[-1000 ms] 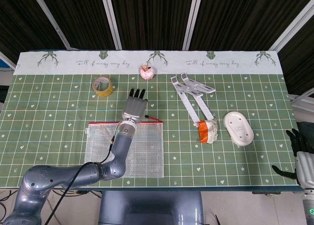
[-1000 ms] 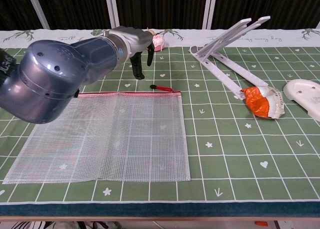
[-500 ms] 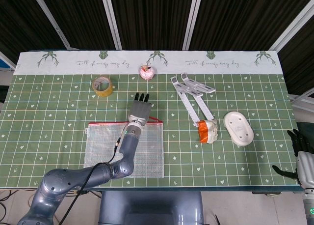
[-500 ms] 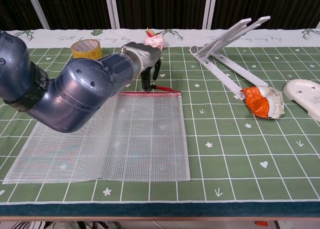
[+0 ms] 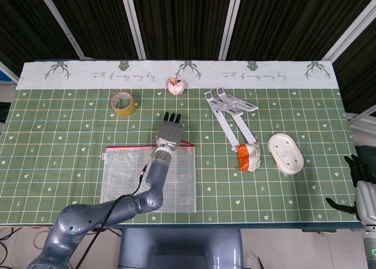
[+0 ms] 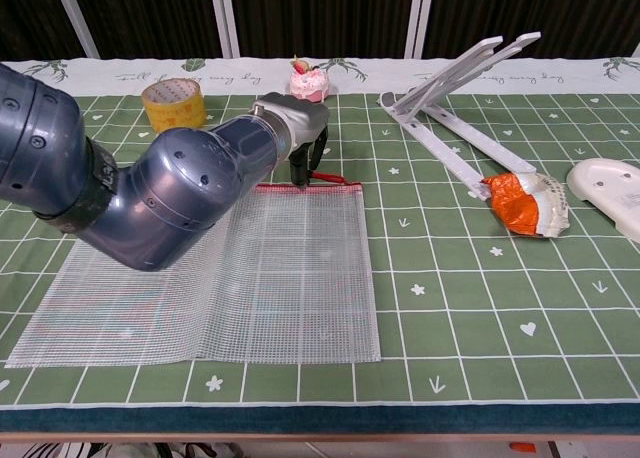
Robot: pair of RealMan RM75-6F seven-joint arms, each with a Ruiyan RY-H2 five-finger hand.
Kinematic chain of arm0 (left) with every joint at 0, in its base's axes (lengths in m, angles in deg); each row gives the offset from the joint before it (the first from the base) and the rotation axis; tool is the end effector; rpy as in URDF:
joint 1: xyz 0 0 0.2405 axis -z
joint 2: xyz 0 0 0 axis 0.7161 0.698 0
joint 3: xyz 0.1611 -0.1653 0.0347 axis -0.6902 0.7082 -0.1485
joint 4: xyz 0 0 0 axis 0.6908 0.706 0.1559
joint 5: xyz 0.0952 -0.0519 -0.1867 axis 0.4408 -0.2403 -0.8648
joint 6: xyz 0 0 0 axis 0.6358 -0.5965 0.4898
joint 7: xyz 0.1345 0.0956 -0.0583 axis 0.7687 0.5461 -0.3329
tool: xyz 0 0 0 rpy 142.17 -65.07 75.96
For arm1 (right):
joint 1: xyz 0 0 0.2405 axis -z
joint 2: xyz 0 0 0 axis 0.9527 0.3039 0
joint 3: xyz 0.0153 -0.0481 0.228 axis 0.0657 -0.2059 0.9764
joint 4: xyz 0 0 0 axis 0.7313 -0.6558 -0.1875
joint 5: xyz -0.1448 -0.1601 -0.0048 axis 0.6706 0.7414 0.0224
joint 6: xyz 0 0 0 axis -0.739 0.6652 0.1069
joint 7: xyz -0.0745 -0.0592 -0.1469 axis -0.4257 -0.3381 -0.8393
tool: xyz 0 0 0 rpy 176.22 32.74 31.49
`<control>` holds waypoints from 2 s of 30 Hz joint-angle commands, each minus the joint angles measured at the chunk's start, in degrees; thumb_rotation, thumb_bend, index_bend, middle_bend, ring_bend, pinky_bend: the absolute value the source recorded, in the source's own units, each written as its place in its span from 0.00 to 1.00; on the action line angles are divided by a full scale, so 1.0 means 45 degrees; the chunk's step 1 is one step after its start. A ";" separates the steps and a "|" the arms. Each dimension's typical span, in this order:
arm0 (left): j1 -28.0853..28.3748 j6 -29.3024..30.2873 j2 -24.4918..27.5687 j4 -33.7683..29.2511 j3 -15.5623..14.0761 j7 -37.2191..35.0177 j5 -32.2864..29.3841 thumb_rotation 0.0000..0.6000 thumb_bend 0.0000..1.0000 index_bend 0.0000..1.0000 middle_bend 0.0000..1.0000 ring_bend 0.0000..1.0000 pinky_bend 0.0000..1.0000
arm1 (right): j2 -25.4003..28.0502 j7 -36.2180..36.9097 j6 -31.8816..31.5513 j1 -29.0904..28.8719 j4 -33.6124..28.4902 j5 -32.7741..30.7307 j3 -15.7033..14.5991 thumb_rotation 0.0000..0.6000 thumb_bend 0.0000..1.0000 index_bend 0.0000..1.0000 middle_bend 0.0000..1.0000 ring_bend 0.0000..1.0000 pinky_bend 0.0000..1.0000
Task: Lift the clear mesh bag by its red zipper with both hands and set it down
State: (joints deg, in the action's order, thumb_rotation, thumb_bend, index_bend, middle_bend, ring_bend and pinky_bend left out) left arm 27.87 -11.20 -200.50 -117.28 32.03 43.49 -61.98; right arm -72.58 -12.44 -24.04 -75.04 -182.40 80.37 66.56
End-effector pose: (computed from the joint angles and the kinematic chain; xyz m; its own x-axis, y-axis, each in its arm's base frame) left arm -0.0121 0.4295 -0.1374 0.6933 0.2633 0.6708 0.7206 -0.2671 -0.6398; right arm -0.3161 -0.2092 0.1641 0.2702 -0.0214 0.9626 -0.9440 0.1905 0.2692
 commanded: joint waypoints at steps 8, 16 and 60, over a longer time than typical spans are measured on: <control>-0.0065 -0.0079 -0.0042 0.0036 -0.0011 0.0008 0.0087 1.00 0.36 0.54 0.09 0.00 0.00 | 0.0023 0.0016 0.0033 0.0004 -0.0073 -0.0054 0.0008 1.00 0.14 0.00 0.00 0.00 0.21; -0.0194 0.0005 0.0030 -0.0099 -0.0052 -0.0092 0.0296 1.00 0.39 0.56 0.10 0.00 0.00 | 0.0039 0.0040 0.0057 0.0003 -0.0101 -0.0061 0.0006 1.00 0.15 0.00 0.00 0.00 0.21; 0.0199 0.3411 0.4955 -0.9955 0.1336 -0.0838 0.1168 1.00 0.39 0.57 0.11 0.00 0.00 | 0.1801 0.0477 0.3819 -0.3103 -0.6479 -0.7143 0.2728 1.00 0.27 0.23 0.05 0.00 0.21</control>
State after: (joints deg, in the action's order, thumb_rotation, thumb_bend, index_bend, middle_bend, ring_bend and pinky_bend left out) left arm 28.56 3.81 -178.59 -161.60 38.00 39.97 -56.42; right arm -64.94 -9.20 -9.93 -84.42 -207.82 55.28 75.45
